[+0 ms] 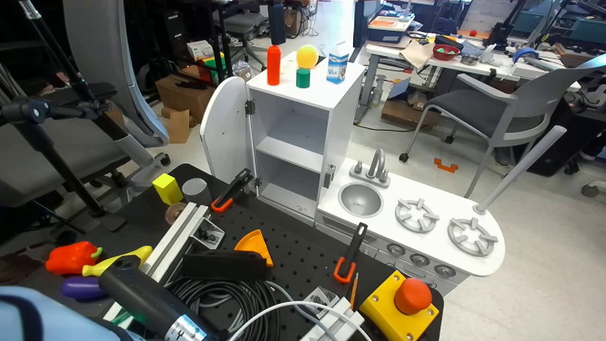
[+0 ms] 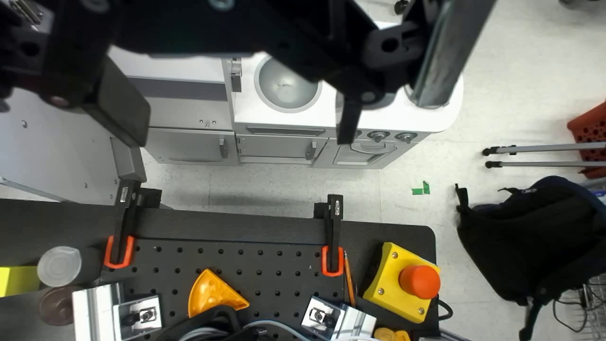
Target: Pick up the green block and slightly move it forward.
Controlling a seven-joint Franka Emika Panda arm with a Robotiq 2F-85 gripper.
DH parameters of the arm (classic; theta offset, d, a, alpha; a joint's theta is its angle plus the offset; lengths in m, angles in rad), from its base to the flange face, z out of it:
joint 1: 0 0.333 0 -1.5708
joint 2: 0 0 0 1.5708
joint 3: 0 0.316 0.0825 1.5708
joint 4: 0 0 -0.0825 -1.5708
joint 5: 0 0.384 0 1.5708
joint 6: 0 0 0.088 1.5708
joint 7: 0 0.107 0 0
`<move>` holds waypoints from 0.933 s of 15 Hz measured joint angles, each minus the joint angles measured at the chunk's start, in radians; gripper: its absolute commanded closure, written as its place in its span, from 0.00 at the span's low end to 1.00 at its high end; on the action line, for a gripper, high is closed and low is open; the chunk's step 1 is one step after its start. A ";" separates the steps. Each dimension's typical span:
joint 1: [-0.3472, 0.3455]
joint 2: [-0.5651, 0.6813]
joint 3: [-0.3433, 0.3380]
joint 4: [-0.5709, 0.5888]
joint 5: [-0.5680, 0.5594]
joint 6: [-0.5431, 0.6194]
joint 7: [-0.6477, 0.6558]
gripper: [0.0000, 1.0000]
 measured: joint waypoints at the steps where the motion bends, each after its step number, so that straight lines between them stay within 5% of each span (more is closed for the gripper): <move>1: 0.000 0.002 -0.001 0.001 0.000 0.000 0.000 0.00; 7: 0.003 0.121 -0.040 0.099 0.070 0.068 -0.045 0.00; 14: 0.031 0.410 -0.065 0.363 0.273 0.120 -0.141 0.00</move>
